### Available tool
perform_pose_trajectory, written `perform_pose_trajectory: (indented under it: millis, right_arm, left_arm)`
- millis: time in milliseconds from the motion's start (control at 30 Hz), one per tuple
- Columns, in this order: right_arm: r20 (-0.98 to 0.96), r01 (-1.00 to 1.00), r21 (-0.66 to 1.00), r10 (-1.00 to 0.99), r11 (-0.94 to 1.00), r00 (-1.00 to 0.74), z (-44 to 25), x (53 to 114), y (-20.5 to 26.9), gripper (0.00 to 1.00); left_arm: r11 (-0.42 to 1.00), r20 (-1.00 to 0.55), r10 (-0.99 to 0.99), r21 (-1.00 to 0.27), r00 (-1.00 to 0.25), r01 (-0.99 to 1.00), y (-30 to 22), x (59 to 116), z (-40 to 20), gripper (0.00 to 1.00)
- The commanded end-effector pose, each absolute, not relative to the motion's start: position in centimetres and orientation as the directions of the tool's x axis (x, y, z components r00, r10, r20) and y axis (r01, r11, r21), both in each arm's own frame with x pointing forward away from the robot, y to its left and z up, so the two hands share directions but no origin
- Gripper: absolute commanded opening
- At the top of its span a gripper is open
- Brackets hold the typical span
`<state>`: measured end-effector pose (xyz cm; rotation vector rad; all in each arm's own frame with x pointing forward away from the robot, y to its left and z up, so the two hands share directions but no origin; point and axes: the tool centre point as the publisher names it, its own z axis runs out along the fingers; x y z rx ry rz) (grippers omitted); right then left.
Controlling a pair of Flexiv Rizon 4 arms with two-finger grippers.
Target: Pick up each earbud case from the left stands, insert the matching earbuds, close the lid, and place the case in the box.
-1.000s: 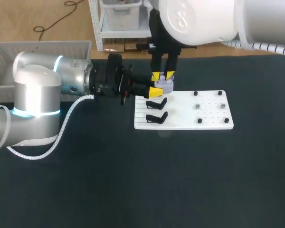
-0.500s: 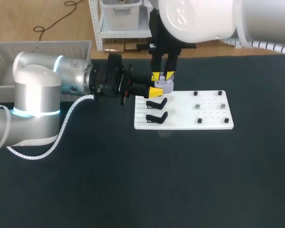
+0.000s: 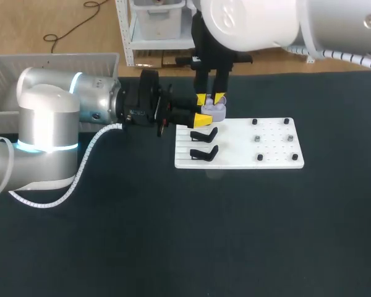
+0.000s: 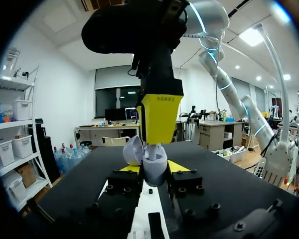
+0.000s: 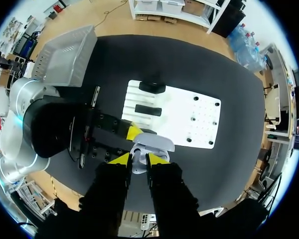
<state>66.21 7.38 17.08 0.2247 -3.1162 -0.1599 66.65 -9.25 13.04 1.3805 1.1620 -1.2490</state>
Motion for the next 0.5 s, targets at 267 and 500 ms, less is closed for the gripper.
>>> perform_pose_trajectory:
  millis: [267, 500]
  right_arm:
    - [0.02, -0.135, 0.115, -0.138, 0.984, -0.99, 16.71, 66.54, 7.14, 0.0]
    - [0.029, -0.138, 0.124, -0.143, 0.983, -0.989, 16.42, 66.62, 7.24, 0.06]
  left_arm:
    - [-0.137, -0.997, 0.065, 0.035, 0.045, 0.99, -9.25, 66.56, 13.04, 0.0]
    - [-0.137, -0.997, 0.065, 0.035, 0.045, 0.99, -9.25, 66.56, 13.04, 0.0]
